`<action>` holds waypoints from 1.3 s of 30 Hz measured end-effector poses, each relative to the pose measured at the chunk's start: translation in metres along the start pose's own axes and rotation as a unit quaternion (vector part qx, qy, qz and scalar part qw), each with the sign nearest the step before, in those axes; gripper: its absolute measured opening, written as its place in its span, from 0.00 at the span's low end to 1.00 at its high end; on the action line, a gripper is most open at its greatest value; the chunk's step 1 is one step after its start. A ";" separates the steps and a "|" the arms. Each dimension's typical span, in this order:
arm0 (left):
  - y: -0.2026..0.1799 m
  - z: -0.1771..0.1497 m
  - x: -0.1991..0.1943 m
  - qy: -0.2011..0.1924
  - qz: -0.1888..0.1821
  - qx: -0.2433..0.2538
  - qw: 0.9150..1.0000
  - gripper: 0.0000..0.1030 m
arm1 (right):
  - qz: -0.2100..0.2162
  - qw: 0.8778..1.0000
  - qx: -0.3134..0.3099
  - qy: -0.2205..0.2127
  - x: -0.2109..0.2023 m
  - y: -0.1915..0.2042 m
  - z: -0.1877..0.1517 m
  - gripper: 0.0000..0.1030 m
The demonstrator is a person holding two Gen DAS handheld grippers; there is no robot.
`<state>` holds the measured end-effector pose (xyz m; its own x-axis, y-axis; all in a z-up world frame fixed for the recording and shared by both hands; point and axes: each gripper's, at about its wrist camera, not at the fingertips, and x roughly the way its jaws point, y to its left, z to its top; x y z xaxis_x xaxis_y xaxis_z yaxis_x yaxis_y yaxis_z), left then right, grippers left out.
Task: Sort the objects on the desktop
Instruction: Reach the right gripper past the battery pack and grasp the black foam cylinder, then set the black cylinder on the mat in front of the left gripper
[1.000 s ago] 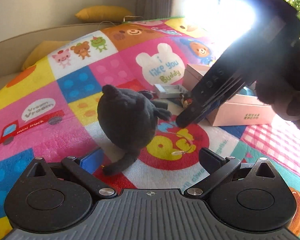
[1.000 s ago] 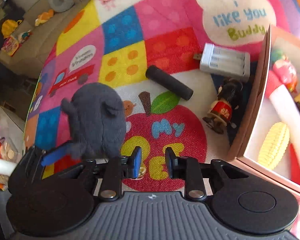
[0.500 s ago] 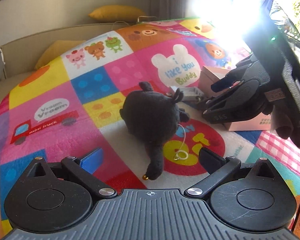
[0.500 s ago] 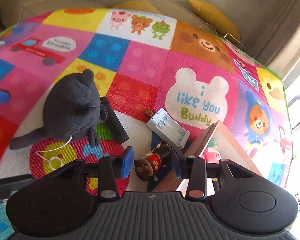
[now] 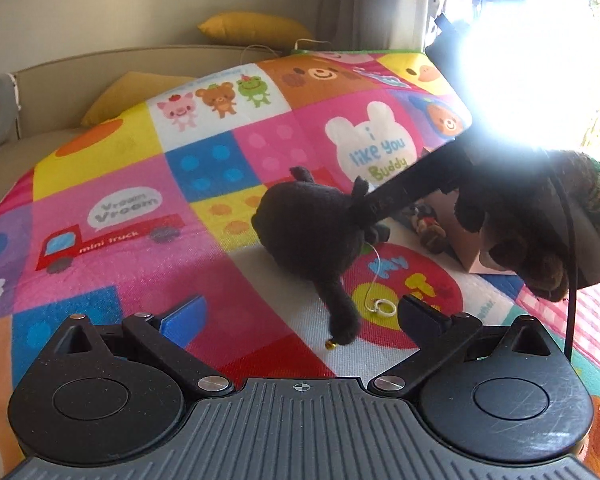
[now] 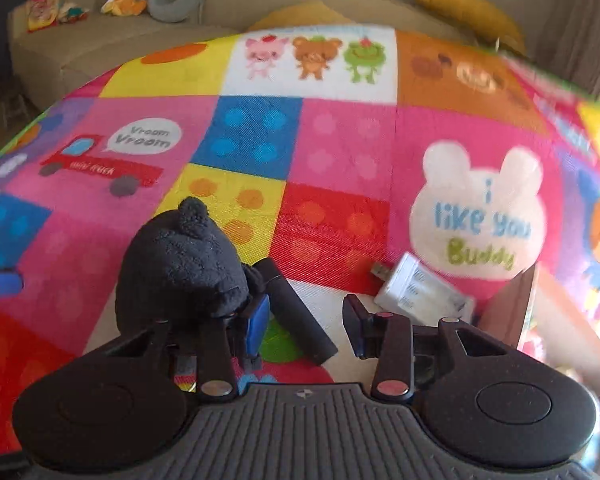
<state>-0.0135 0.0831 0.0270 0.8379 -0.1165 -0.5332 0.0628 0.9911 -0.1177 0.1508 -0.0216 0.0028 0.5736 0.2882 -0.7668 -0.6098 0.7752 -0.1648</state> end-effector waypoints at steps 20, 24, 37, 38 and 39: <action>-0.019 -0.010 -0.001 0.024 -0.056 0.014 0.998 1.00 | 0.089 0.995 0.023 0.046 -0.083 -0.014 -0.039 0.17; -0.032 -0.014 -0.001 0.028 -0.078 0.024 0.996 1.00 | -0.061 0.998 -0.002 0.023 -0.074 -0.020 -0.020 0.20; -0.028 -0.024 -0.005 0.038 -0.083 0.012 0.996 1.00 | -0.139 0.984 -0.028 0.111 0.011 -0.023 -0.008 0.26; -0.029 -0.024 -0.007 0.038 -0.085 0.014 0.996 1.00 | -0.131 0.986 -0.015 0.105 0.005 -0.025 -0.008 0.26; -0.029 -0.025 -0.008 0.039 -0.086 0.017 0.995 1.00 | -0.114 0.989 0.002 0.095 -0.004 -0.027 -0.010 0.26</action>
<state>-0.0354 0.0534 0.0138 0.7688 -0.2889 -0.5705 0.2223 0.9572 -0.1851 0.1600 -0.0495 0.0042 0.5820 -0.0045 -0.8132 -0.4747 0.8100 -0.3442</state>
